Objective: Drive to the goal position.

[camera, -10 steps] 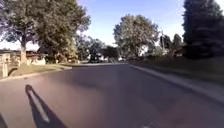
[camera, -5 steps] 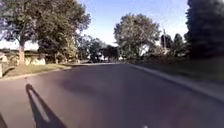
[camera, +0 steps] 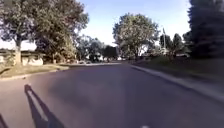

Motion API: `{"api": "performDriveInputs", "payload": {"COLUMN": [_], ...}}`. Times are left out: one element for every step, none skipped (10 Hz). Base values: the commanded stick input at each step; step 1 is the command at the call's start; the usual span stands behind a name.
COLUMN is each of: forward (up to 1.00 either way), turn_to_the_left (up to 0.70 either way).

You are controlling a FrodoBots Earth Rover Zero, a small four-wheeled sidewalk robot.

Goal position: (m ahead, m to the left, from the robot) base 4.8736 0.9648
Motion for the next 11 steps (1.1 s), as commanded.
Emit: {"api": "performDriveInputs", "payload": {"forward": [1.0,1.0,1.0,1.0,1.0,1.0,1.0,1.0,1.0,1.0,1.0], "turn_to_the_left": [0.02,0.02,0.02,0.02,0.02,0.02,0.02,0.02,0.02,0.02,0.02]}}
